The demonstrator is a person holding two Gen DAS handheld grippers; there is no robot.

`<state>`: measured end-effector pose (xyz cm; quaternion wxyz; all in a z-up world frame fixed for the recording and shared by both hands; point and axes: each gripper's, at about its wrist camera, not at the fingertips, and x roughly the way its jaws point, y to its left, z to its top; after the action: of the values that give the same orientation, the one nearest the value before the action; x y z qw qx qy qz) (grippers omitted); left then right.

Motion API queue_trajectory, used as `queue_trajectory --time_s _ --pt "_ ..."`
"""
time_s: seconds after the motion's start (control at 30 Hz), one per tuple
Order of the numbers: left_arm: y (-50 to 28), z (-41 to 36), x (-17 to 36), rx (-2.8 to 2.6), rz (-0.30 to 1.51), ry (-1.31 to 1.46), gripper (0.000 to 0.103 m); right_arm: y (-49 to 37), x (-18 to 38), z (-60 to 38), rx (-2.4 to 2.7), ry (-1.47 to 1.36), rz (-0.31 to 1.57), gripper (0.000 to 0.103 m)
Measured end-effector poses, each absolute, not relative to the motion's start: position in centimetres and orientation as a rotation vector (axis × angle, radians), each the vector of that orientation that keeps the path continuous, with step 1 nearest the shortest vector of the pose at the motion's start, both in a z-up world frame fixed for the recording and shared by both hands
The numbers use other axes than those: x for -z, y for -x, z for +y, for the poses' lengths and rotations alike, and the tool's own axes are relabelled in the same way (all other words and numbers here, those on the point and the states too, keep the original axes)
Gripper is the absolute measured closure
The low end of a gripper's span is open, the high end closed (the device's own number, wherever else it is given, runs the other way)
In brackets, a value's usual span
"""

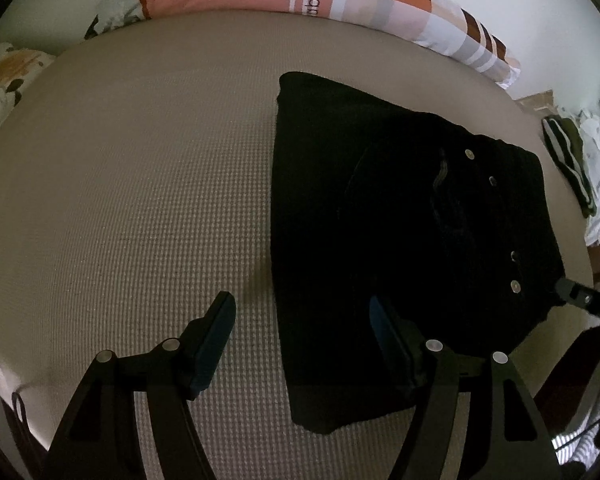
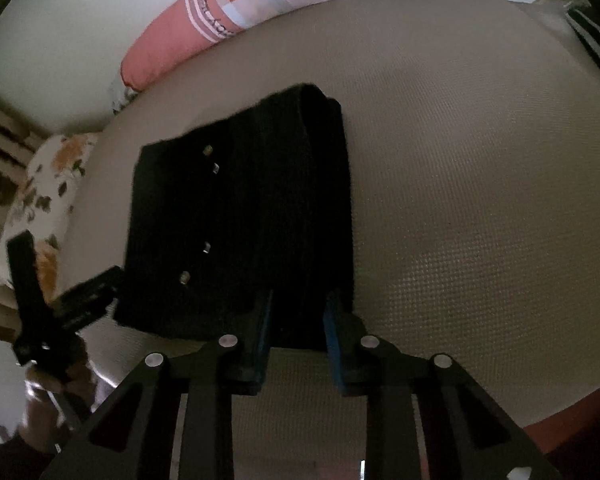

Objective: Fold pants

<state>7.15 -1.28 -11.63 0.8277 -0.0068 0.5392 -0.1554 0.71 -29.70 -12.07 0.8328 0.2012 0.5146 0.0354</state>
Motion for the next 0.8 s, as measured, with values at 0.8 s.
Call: queue_trajectory --time_s 0.8 --pt "-6.9 -1.5 12.1 0.303 1.127 0.001 0.031 -1.1 11.0 -29.2 -0.002 -0.334 1.081 0.058"
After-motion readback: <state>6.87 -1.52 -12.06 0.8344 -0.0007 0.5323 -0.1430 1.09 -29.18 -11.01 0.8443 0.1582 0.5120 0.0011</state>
